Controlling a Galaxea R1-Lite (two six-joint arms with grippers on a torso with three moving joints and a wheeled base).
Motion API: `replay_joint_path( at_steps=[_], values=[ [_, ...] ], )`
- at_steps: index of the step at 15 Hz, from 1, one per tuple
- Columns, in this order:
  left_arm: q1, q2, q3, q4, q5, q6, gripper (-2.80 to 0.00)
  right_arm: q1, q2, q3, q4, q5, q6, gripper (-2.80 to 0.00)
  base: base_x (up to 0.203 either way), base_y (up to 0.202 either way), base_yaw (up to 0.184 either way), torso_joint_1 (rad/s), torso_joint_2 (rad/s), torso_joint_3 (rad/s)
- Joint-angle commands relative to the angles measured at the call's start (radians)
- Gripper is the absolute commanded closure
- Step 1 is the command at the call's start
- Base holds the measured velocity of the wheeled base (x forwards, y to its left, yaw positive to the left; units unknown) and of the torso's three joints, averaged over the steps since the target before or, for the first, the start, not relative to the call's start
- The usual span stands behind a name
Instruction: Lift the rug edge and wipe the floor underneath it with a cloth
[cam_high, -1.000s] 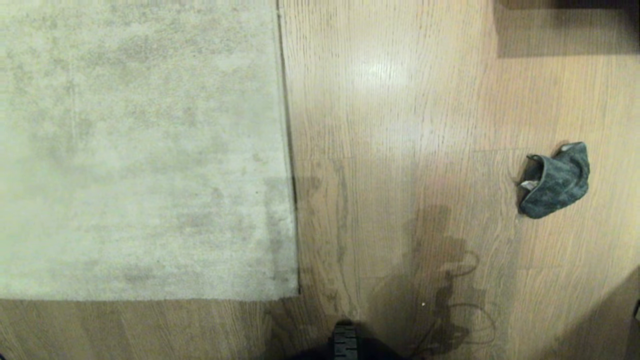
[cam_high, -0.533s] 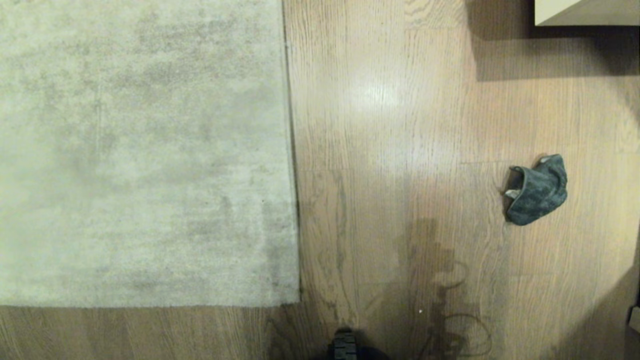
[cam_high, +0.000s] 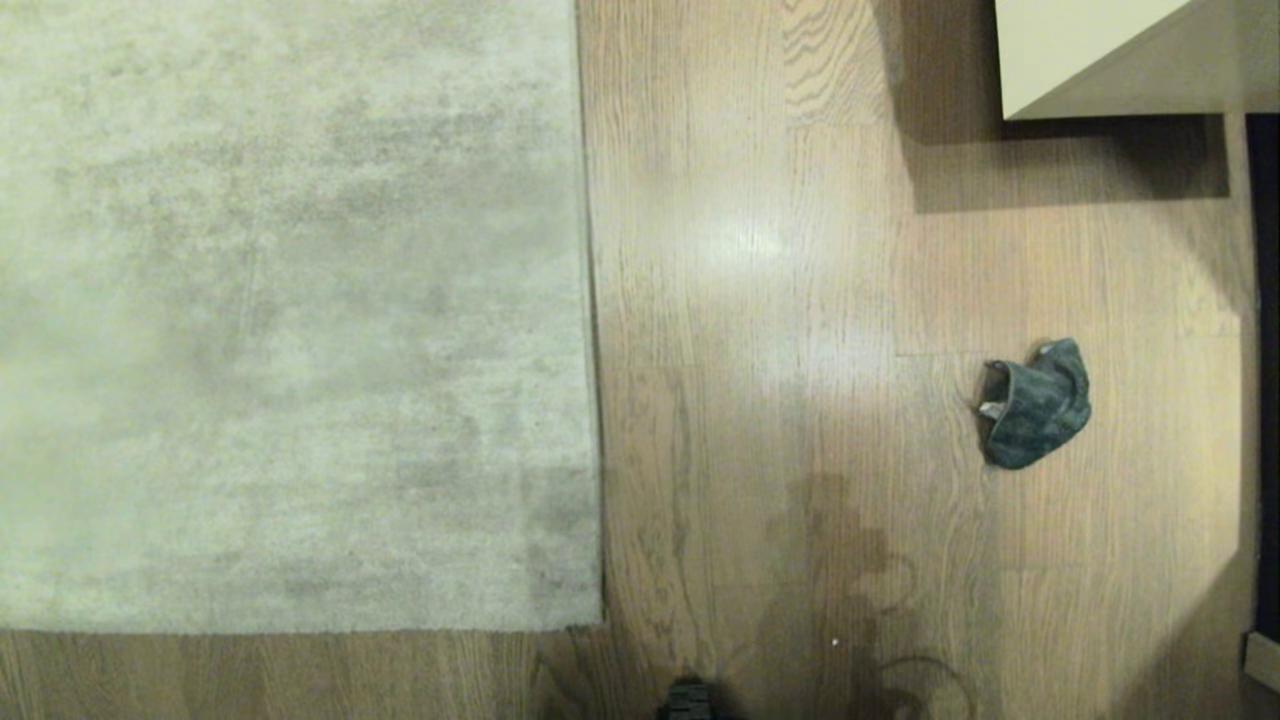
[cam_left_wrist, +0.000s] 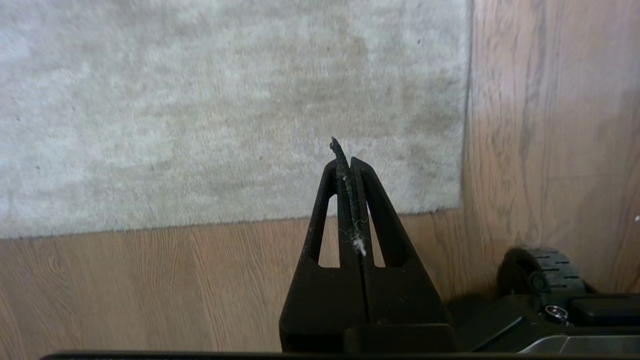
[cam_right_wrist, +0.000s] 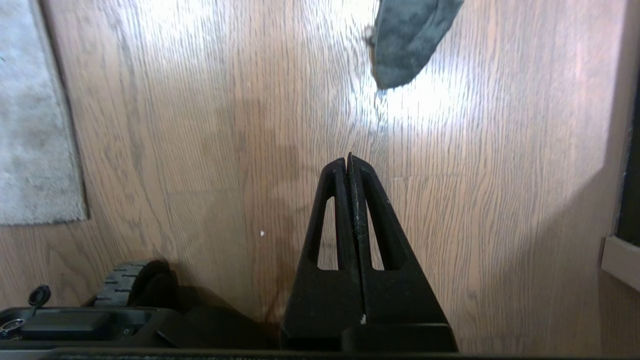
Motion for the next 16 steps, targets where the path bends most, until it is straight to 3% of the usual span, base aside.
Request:
replay_joint_path(
  at_steps=[1, 16],
  values=[
    [-0.001, 0.001, 0.000, 0.000, 0.000, 0.000, 0.00, 0.000, 0.002, 0.000, -0.002, 0.000, 0.000, 0.00, 0.000, 0.000, 0.000, 0.002, 0.00, 0.204],
    [-0.001, 0.001, 0.000, -0.002, 0.000, 0.000, 0.00, 0.000, 0.002, 0.000, -0.001, 0.000, 0.000, 0.00, 0.000, 0.000, 0.000, 0.002, 0.00, 0.202]
  ],
)
